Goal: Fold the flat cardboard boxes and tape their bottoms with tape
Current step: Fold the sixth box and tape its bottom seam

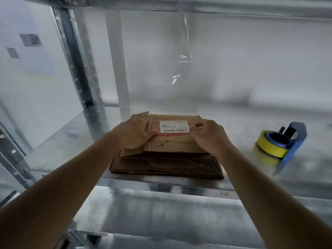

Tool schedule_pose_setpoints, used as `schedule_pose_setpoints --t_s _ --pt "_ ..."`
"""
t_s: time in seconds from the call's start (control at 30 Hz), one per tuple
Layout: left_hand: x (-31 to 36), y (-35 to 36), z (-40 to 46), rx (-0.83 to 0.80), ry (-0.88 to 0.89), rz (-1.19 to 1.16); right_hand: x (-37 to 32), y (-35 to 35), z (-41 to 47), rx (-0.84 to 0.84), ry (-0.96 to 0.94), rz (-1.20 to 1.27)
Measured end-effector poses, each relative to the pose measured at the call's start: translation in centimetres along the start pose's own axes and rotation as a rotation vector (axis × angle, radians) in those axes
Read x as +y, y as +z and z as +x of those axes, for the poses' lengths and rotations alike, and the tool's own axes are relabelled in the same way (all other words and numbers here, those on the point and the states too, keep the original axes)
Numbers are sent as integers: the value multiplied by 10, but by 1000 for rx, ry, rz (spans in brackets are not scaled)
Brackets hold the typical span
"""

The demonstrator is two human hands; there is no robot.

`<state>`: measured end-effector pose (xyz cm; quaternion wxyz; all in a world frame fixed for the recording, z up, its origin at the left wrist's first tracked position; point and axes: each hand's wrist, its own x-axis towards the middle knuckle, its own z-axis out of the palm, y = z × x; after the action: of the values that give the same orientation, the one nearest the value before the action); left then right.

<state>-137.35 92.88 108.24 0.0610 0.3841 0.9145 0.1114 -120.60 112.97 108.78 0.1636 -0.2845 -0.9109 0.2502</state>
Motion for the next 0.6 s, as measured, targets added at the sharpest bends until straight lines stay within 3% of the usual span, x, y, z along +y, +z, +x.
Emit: schedule_pose_setpoints --t_s 0.23,0.6 --pt "3 -6 -1 28 27 -210 6 -5 -7 129 152 93" --pt "59 -18 -39 -119 101 -766 19 -61 -54 108 192 163"
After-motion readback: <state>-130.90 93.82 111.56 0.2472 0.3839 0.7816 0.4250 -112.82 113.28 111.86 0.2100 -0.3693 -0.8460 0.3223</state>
